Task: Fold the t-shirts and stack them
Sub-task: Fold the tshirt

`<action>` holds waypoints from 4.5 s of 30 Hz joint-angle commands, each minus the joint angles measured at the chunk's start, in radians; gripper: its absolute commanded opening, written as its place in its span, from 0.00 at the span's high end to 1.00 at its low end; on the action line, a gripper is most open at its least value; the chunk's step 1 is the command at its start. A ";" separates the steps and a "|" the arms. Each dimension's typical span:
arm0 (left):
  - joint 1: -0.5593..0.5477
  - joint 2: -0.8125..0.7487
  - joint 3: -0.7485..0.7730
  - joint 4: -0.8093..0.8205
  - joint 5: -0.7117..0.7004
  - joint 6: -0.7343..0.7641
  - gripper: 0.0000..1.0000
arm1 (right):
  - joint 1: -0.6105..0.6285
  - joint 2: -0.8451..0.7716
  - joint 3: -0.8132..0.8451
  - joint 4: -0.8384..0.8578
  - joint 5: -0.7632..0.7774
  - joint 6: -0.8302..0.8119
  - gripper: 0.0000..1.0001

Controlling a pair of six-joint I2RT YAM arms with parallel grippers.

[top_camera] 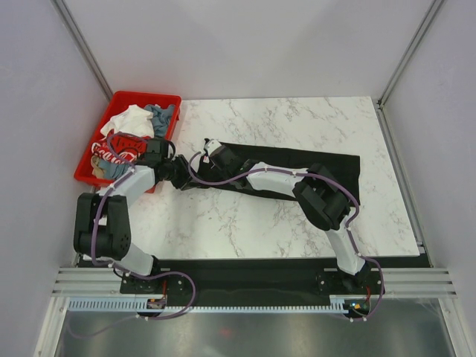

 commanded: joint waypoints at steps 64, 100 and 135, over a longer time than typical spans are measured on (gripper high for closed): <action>-0.046 0.232 0.078 -0.026 -0.301 0.023 0.92 | -0.146 -0.047 0.047 0.059 -0.079 0.035 1.00; -0.123 0.068 0.169 -0.087 -0.316 0.027 0.67 | -0.214 -0.224 0.010 -0.155 -0.022 0.357 0.69; -0.158 1.039 1.463 -0.084 -0.230 0.101 0.65 | -0.464 -0.688 -0.176 -0.119 0.017 0.499 0.04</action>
